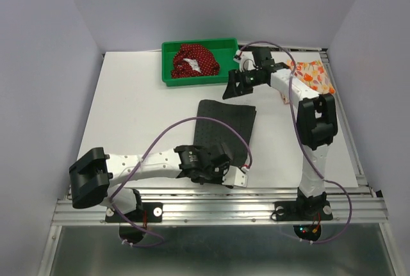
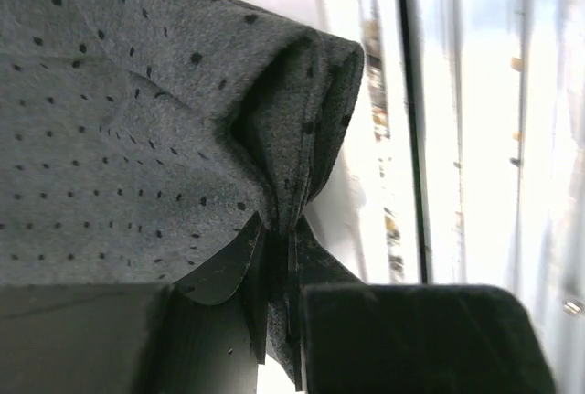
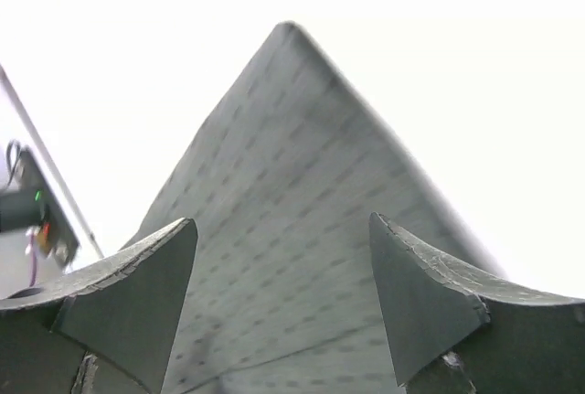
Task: Fold and stack the skirts
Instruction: Fold the skirt
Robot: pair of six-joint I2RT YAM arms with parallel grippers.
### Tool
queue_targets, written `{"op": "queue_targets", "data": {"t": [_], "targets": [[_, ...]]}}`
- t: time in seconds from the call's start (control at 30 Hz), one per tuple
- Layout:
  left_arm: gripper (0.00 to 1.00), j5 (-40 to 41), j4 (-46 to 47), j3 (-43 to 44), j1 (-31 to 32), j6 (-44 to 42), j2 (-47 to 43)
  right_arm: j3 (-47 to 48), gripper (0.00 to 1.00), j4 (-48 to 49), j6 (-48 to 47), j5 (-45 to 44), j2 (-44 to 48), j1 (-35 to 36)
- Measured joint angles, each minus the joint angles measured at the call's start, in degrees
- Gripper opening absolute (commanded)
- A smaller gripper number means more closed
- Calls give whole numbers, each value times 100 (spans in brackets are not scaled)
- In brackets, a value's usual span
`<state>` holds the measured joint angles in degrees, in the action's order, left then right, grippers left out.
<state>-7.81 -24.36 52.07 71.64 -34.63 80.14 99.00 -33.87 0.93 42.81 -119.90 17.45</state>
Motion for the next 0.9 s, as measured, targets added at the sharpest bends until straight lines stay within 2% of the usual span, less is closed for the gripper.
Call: {"op": "queue_targets", "data": {"t": [0.1, 0.2, 0.27, 0.43, 0.5, 0.63, 0.67, 0.77, 0.9], "targets": [[0, -256, -481, 286, 0, 199, 70, 367, 77, 122, 87, -13, -153, -131], [0, -396, -732, 632, 0, 376, 166, 343, 73, 195, 173, 144, -369, -37], [0, -455, -839, 826, -2, 487, 214, 2, 70, 334, 376, 332, -439, 120], [0, -544, -986, 1071, -7, 599, 247, -2098, 63, 1410, 1639, 876, 111, 785], [0, -551, -1023, 1115, -11, 608, 269, -2588, 63, 1834, 2035, 1062, 284, 1032], [0, -551, -1106, 1215, -22, 612, 372, -3121, 61, 2889, 2697, 1340, 378, 1272], [0, -551, -1119, 1224, -46, 612, 382, -3195, 56, 3141, 2920, 1390, 345, 1281], [0, -560, -1154, 1235, -94, 608, 387, -3436, 52, 4002, 3357, 1493, 173, 1281], [0, -590, -1187, 1250, -153, 605, 387, -3574, 49, 4419, 3670, 1537, 70, 1259]]}}
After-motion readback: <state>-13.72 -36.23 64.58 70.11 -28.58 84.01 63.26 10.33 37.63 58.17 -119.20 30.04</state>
